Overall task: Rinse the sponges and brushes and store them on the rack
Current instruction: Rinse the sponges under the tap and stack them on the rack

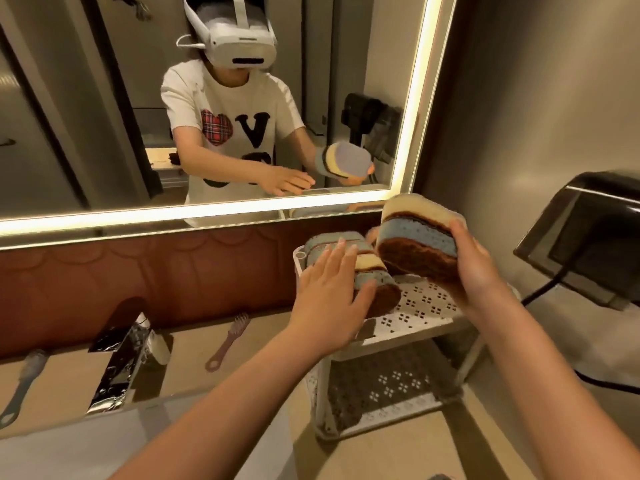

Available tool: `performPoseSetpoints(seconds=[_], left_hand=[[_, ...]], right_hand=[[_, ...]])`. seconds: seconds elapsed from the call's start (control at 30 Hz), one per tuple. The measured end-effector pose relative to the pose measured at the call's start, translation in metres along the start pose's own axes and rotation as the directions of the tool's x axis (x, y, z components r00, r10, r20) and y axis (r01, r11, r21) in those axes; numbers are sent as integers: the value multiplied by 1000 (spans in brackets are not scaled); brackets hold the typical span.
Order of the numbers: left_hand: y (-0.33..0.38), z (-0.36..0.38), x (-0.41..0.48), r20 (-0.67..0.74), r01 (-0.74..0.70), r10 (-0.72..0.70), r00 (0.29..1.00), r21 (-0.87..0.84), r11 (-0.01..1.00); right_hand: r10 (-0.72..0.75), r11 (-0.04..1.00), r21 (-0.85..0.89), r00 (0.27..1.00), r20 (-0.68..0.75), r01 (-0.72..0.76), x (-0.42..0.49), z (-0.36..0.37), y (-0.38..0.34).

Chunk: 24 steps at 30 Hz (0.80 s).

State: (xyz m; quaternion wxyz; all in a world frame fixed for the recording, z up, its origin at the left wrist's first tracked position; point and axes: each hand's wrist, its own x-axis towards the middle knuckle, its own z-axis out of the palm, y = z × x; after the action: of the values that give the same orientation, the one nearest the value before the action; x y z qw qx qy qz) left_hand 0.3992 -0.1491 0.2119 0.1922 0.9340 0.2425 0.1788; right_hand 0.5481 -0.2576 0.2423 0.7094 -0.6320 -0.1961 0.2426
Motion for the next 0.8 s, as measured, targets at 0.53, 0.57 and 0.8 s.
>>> performPoseSetpoints(seconds=[0.53,0.57,0.8], left_hand=[[-6,25,-10,20,-25,22,1000,153,988],[-6,25,-10,20,-28,25,999,155,988],[-7,26,-10,10,-35,34,999,148,988]], right_hand=[[172,905,-392,985,-17,-165,36,-50,10],[184,891,-417,982,-33,-181,38,-48,11],[247,842,-480,967,-59,-244,51,-41,19]])
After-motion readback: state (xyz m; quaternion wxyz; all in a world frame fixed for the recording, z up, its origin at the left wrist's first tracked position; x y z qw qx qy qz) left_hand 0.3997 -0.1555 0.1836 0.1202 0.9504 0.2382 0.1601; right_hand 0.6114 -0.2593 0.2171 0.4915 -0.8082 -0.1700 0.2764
